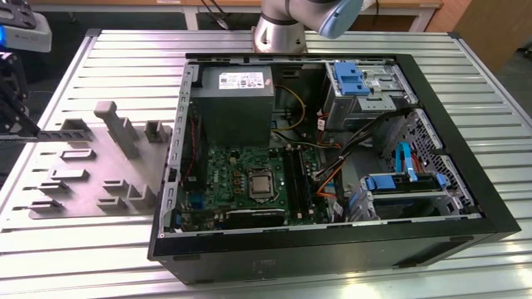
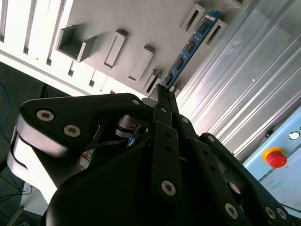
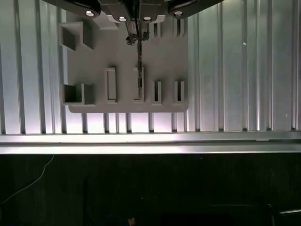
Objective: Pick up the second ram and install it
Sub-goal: 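Pick up the second ram and move it above second insertion slot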
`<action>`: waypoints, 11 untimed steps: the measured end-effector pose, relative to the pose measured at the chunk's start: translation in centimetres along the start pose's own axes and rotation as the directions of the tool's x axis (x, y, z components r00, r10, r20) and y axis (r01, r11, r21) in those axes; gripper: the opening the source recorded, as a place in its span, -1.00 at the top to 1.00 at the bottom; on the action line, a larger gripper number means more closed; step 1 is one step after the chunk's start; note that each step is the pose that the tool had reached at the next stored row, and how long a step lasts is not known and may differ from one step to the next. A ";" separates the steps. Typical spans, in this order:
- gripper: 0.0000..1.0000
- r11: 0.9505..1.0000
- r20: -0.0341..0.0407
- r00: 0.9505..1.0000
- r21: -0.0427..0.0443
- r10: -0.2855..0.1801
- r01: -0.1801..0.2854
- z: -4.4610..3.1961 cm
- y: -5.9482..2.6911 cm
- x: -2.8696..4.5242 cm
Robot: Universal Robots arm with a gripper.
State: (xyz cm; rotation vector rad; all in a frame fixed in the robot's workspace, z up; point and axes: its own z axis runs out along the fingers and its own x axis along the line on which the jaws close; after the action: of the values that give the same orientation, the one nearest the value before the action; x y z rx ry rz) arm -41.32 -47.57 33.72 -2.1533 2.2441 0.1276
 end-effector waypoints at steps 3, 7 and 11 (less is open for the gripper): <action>0.76 1.000 0.004 1.000 0.000 0.000 0.000 -0.78 0.03 -0.06; 0.76 1.000 0.010 1.000 0.000 0.000 0.000 -1.81 0.07 -0.14; 0.76 1.000 0.016 1.000 0.000 -0.001 0.001 -2.88 0.11 -0.23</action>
State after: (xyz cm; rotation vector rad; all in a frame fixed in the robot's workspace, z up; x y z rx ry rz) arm -41.32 -47.57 36.61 -2.1452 2.2351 0.1441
